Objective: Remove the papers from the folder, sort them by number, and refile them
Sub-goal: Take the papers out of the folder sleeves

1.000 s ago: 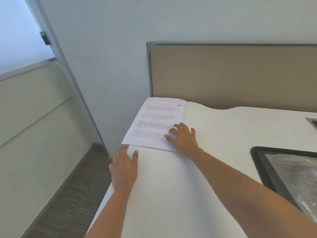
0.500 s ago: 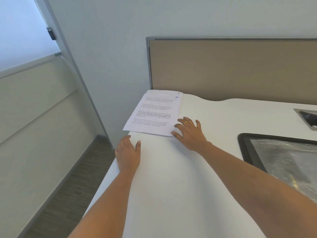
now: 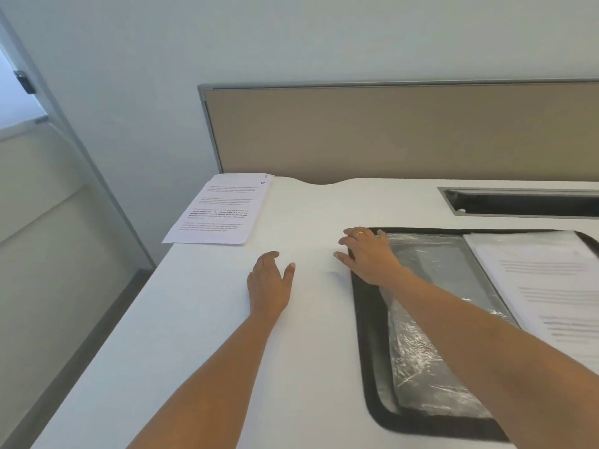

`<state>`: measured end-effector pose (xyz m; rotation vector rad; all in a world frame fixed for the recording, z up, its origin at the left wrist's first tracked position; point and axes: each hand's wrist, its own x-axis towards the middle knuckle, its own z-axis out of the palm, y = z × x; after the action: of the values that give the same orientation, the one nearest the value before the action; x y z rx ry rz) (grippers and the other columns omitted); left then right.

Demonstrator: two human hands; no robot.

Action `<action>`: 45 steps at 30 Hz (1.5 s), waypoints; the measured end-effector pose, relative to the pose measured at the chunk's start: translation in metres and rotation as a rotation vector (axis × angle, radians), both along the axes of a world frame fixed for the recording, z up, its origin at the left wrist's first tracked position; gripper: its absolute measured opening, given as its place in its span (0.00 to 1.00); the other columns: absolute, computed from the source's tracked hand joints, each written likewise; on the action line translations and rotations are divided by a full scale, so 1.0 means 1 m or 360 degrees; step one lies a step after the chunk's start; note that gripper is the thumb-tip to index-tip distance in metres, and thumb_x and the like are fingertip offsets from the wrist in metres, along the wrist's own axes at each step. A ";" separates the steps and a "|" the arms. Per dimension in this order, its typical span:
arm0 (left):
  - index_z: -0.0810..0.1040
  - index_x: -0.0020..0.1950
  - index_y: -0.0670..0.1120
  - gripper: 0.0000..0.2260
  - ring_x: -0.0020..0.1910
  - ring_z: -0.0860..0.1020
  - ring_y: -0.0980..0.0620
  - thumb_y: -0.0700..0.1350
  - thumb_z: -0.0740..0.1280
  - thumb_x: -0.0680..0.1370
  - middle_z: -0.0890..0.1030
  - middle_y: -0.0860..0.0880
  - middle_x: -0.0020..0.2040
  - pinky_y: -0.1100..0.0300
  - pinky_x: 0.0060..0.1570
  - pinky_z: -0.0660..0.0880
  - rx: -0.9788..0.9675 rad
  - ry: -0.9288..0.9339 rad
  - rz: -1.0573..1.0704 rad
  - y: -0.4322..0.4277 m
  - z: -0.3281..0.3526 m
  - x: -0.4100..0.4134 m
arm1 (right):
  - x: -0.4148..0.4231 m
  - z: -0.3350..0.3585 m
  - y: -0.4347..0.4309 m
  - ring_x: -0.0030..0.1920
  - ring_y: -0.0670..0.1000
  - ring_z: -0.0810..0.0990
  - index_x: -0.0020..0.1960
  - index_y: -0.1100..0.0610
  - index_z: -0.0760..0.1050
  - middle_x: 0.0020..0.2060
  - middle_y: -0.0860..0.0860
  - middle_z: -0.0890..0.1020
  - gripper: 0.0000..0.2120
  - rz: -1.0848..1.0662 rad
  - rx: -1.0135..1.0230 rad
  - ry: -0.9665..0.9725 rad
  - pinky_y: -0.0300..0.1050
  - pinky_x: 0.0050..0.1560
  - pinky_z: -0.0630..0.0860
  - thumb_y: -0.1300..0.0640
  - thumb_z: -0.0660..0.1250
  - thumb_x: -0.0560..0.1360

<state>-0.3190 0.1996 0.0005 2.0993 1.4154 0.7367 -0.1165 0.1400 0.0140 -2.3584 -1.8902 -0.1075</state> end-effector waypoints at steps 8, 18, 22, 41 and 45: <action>0.68 0.68 0.43 0.20 0.65 0.71 0.47 0.51 0.62 0.80 0.71 0.47 0.67 0.53 0.65 0.65 -0.0010 -0.0001 -0.0253 -0.099 0.012 0.106 | 0.109 0.011 -0.129 0.69 0.52 0.65 0.69 0.53 0.66 0.70 0.50 0.67 0.19 -0.0302 -0.0052 0.0056 0.54 0.67 0.60 0.47 0.55 0.80; 0.71 0.64 0.41 0.16 0.64 0.70 0.46 0.48 0.63 0.79 0.75 0.45 0.62 0.50 0.71 0.56 0.0122 0.0101 -0.0390 -0.192 0.001 0.194 | 0.245 0.005 -0.256 0.74 0.56 0.56 0.73 0.57 0.60 0.75 0.56 0.57 0.30 -0.0895 -0.0082 0.0511 0.55 0.70 0.61 0.47 0.64 0.76; 0.71 0.65 0.41 0.16 0.65 0.69 0.46 0.47 0.62 0.79 0.73 0.45 0.64 0.49 0.70 0.59 0.0152 0.0123 -0.0457 -0.220 0.001 0.226 | 0.275 -0.002 -0.291 0.75 0.56 0.56 0.75 0.58 0.56 0.75 0.56 0.57 0.37 -0.0916 -0.0162 0.0611 0.54 0.70 0.60 0.41 0.65 0.74; 0.67 0.68 0.45 0.22 0.64 0.71 0.50 0.51 0.66 0.77 0.71 0.48 0.66 0.61 0.56 0.67 -0.0647 -0.0355 -0.0541 -0.278 0.047 0.309 | 0.274 0.047 -0.289 0.37 0.53 0.81 0.63 0.62 0.69 0.46 0.58 0.80 0.19 -0.0753 0.0298 0.2228 0.43 0.38 0.80 0.69 0.67 0.74; 0.62 0.71 0.49 0.31 0.60 0.72 0.49 0.58 0.69 0.73 0.71 0.48 0.65 0.55 0.58 0.71 -0.0916 -0.0452 -0.0560 -0.281 0.077 0.319 | 0.253 0.075 -0.278 0.45 0.56 0.81 0.64 0.63 0.67 0.54 0.62 0.76 0.17 -0.0483 0.0396 0.2720 0.43 0.40 0.82 0.70 0.61 0.77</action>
<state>-0.0002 -0.0810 0.0771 1.6476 0.9255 0.4004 0.1362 -0.1378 0.0886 -1.4018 -0.5779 1.1305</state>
